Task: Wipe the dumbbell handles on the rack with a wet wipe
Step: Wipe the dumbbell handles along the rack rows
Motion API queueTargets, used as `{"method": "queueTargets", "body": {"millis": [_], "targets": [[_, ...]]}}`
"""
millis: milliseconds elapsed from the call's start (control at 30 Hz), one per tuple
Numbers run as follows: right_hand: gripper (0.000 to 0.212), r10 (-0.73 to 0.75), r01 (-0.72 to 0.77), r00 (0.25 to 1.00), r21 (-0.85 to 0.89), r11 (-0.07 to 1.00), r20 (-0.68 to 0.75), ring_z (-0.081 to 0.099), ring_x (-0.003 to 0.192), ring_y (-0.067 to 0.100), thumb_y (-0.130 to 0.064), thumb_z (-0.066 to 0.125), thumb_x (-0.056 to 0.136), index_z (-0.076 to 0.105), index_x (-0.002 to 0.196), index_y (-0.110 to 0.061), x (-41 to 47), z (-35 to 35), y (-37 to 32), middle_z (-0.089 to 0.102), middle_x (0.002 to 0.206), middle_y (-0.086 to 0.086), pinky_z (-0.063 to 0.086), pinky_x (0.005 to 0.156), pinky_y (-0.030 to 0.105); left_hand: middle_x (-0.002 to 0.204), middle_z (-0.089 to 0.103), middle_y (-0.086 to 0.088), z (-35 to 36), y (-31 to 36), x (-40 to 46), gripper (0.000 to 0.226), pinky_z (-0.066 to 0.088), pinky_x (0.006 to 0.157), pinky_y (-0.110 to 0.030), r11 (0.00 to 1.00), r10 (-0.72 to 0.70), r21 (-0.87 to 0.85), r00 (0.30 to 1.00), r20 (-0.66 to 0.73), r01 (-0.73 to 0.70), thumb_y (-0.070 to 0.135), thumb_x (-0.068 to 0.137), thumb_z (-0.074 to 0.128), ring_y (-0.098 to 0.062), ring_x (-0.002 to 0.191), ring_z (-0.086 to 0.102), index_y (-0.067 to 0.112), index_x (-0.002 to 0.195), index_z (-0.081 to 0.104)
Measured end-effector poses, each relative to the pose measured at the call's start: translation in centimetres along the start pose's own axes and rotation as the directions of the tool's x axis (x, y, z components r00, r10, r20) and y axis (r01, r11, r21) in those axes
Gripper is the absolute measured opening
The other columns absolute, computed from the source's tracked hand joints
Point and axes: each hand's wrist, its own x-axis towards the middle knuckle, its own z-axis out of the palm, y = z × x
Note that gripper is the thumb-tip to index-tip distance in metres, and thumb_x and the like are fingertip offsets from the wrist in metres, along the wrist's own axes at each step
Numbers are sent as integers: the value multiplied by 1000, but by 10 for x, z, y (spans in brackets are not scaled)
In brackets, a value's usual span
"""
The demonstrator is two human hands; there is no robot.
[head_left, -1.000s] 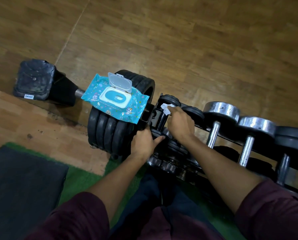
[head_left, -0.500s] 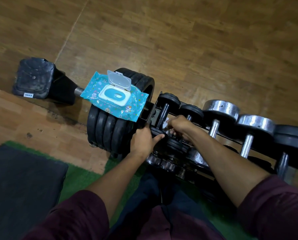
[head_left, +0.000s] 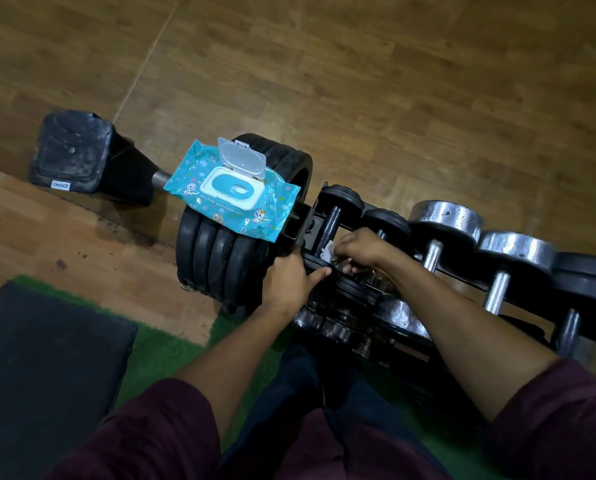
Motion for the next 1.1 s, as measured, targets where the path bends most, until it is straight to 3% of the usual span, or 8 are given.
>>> {"method": "queueTargets", "body": {"millis": [67, 133, 200, 267, 433, 700, 867, 1100], "targets": [[12, -89, 91, 995, -46, 995, 32, 69, 56, 21, -10, 63, 91, 74, 91, -6, -3, -6, -11, 75, 86, 16, 51, 47, 25, 106, 71, -16, 0, 0, -1, 78, 53, 75, -39, 1000, 3, 7, 1000, -9, -3, 70, 81, 69, -39, 102, 68, 14, 132, 53], [16, -287, 257, 956, -300, 919, -61, 73, 67, 22, -19, 61, 92, 76, 96, -15, -3, -12, -24, 77, 88, 6, 57, 58, 31, 106, 71, -17, -1, 2, -2, 77, 52, 75, -39, 1000, 4, 21, 1000, -19, -3, 70, 82, 69, -39, 101, 68, 13, 131, 53], [22, -515, 309, 848, -673, 673, -126, 67, 69, 25, -26, 57, 93, 74, 106, -24, -2, -14, -36, 73, 82, 0, 54, 60, 33, 106, 70, -18, -1, 3, -2, 77, 53, 76, -40, 1000, -3, 22, 1000, -20, 3, 70, 82, 68, -40, 101, 68, 12, 130, 52], [24, -608, 196, 785, -886, 421, -115, 55, 64, 27, -19, 53, 91, 69, 107, -26, 0, -10, -43, 62, 73, 0, 39, 50, 29, 107, 70, -18, -2, 3, -3, 78, 53, 77, -41, 1000, -11, 26, 1000, -14, 12, 71, 82, 68, -40, 102, 68, 12, 130, 51], [35, -597, 115, 801, -991, 65, 54, 67, 77, 26, -6, 55, 89, 66, 119, -19, 4, 4, -44, 68, 102, 0, 30, 51, 29, 110, 70, -18, -2, 4, -3, 78, 54, 79, -42, 1000, -20, -1, 1000, -2, 20, 70, 81, 69, -41, 105, 67, 13, 130, 51], [21, -478, 280, 840, -960, -19, 255, 59, 70, 30, -19, 52, 91, 71, 98, -22, 16, 6, -60, 62, 82, 3, 42, 53, 32, 110, 69, -20, -2, 3, -5, 75, 54, 80, -44, 1000, -24, -15, 1000, -16, 23, 69, 81, 70, -43, 104, 67, 12, 127, 53], [23, -418, 278, 861, -956, -91, 290, 68, 96, 33, -19, 53, 91, 70, 104, -14, 9, 22, -66, 71, 108, 9, 43, 65, 35, 107, 69, -21, -3, 3, -5, 69, 53, 80, -44, 998, -39, -45, 999, -7, 39, 66, 81, 73, -44, 103, 66, 11, 119, 56], [31, -337, 447, 866, -874, 190, 370, 65, 97, 30, -28, 48, 86, 69, 109, -28, 15, 23, -63, 70, 107, 4, 52, 71, 36, 104, 70, -21, 0, 0, -5, 66, 53, 79, -43, 997, -35, -70, 999, -17, 33, 64, 80, 75, -43, 101, 66, 10, 114, 57]]}}
